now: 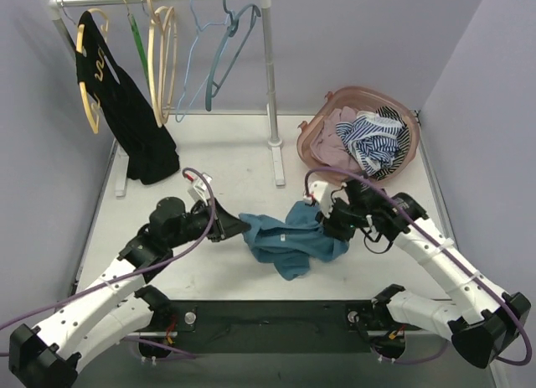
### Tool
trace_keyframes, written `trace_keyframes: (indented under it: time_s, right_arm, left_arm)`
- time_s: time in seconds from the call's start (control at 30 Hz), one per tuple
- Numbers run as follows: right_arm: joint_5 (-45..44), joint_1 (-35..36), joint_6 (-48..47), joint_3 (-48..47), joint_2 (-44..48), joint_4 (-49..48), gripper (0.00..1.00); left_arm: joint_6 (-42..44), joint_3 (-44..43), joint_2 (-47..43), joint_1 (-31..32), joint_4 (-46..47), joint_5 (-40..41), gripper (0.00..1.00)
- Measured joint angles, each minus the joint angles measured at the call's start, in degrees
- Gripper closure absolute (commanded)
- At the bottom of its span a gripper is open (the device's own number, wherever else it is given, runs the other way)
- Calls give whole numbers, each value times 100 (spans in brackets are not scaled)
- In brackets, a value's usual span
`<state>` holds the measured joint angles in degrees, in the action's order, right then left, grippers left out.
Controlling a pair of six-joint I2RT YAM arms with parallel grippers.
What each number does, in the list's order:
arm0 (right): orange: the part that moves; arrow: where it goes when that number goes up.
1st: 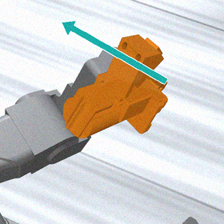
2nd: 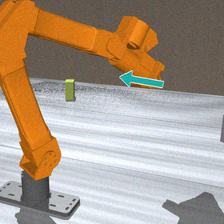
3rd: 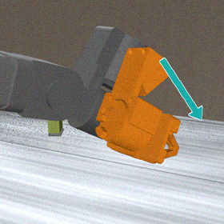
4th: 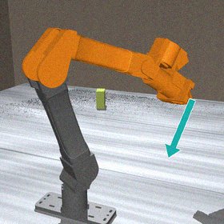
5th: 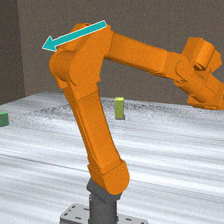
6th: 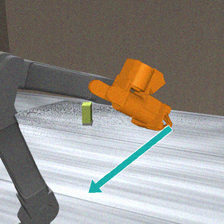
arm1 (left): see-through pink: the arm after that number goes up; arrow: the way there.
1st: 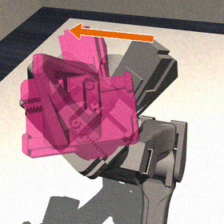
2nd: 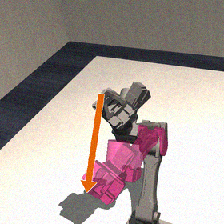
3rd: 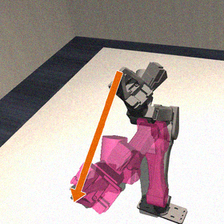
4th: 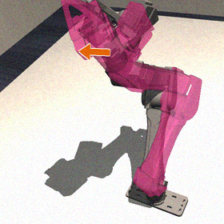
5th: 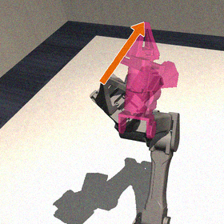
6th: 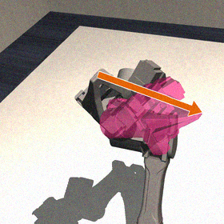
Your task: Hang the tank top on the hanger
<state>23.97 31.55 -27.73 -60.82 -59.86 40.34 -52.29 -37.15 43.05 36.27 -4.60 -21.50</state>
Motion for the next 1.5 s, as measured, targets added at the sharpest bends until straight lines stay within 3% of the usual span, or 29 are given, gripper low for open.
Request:
trace_keyframes:
  time_s: [0.07, 0.13, 0.17, 0.2, 0.23, 0.27, 0.3, 0.33, 0.47, 0.73, 0.93, 1.17, 1.5]
  right_arm:
    - [-175, 201, -181, 503, 0, 9, 69]
    - [-391, 304, -321, 938, 7, -72, 66]
    - [-492, 310, -391, 1093, 7, -114, 56]
    - [-581, 310, -437, 1217, 7, -181, 52]
    - [-647, 310, -461, 1300, 9, -234, 45]
    - [-699, 310, -483, 1338, 9, -280, 33]
    - [-732, 299, -494, 1351, 11, -334, 29]
    - [-752, 289, -470, 1351, 26, -393, 25]
    - [-730, -9, -284, 1303, 201, -542, 21]
    - [17, -1478, 1609, 861, 828, -1029, 24]
    - [431, -2417, 3287, 909, 1104, -1493, 27]
    - [719, -2846, 4319, 1434, 1405, -1829, 28]
    - [1176, -3174, 4798, 1965, 1779, -2028, 30]
  left_arm:
    - [-203, 616, 59, 0, 105, -76, 100]
    - [-400, 1126, 186, 0, 199, -144, 100]
    - [-459, 1322, 254, 0, 221, -157, 100]
    - [-520, 1478, 326, 0, 227, -164, 97]
    - [-566, 1591, 389, 0, 225, -164, 80]
    - [-586, 1657, 431, 0, 221, -164, 71]
    - [-605, 1709, 466, -2, 212, -155, 61]
    - [-599, 1716, 476, -11, 160, -140, 45]
    - [-219, 1353, 415, -87, -411, 46, 27]
    - [1519, -1582, 409, -372, -2312, 529, 13]
    - [2594, -4044, 1064, -1036, -3519, 664, 12]
    - [2682, -6970, 2865, -1843, -4024, 450, 12]
    - [2444, -10275, 5405, -1978, -4365, 841, 20]
